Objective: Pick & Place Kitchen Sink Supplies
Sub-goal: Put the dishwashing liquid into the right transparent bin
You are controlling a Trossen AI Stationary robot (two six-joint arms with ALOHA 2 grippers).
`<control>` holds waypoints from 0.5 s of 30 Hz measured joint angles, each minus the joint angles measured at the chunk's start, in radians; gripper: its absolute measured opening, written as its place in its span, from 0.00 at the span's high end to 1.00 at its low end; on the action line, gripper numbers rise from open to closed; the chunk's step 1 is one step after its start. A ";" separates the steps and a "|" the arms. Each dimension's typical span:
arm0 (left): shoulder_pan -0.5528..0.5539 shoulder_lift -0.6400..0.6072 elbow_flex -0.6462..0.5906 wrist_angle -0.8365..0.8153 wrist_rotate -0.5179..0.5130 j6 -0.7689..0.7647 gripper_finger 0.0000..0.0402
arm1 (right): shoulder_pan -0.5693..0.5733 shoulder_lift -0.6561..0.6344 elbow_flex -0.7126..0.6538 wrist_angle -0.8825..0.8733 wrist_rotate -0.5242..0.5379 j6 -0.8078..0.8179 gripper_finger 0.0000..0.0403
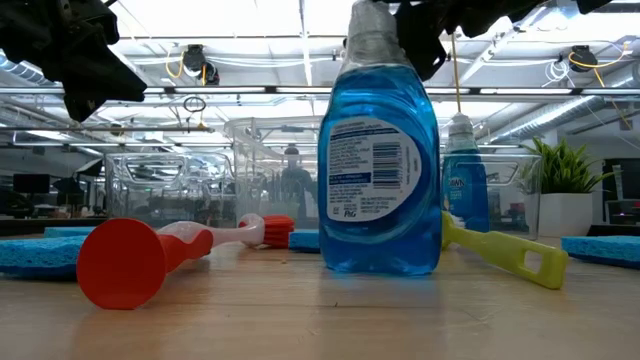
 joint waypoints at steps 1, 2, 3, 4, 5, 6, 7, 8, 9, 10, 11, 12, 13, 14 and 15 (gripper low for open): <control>0.000 0.000 0.000 0.000 0.000 0.000 0.81 | 0.000 0.001 0.000 -0.001 0.000 0.000 0.41; 0.000 0.000 0.000 0.000 0.000 0.000 0.81 | 0.000 0.000 0.000 -0.002 0.000 0.000 0.41; 0.000 0.000 0.000 0.000 0.000 0.000 0.81 | 0.000 0.000 0.000 -0.002 0.001 -0.001 0.41; 0.000 0.000 0.000 -0.001 0.000 0.002 0.81 | 0.000 -0.002 0.000 -0.001 0.001 -0.001 0.41; 0.000 0.000 0.000 -0.001 0.000 0.005 0.81 | 0.001 -0.007 0.000 -0.005 0.000 -0.002 0.41; 0.000 0.000 0.000 -0.001 0.000 0.005 0.81 | 0.006 -0.009 0.000 -0.003 0.001 -0.002 0.41; 0.000 0.000 0.000 -0.001 0.000 0.005 0.81 | 0.007 -0.010 0.000 0.003 0.002 -0.001 0.41; 0.000 0.000 0.000 -0.001 0.000 0.005 0.81 | 0.008 -0.009 0.000 0.003 0.001 -0.001 0.41; 0.000 0.000 0.000 -0.002 0.000 0.005 0.81 | 0.013 -0.008 0.000 0.003 0.001 0.000 0.41; 0.000 0.000 0.000 -0.002 0.000 0.005 0.81 | 0.018 -0.008 0.000 0.004 0.003 0.004 0.41; 0.000 0.000 0.000 -0.002 0.000 0.005 0.81 | 0.023 -0.009 0.000 0.007 0.005 0.010 0.41; 0.000 0.000 0.000 -0.002 0.000 0.005 0.81 | 0.029 -0.009 0.000 0.011 0.007 0.016 0.41; 0.000 0.000 0.000 -0.002 0.000 0.005 0.81 | 0.035 -0.009 0.000 0.013 0.008 0.019 0.41; 0.000 0.000 0.000 -0.002 0.000 0.005 0.81 | 0.040 -0.009 0.000 0.013 0.011 0.019 0.41; 0.000 0.000 0.000 -0.002 0.000 0.005 0.81 | 0.046 -0.009 -0.001 0.012 0.013 0.018 0.41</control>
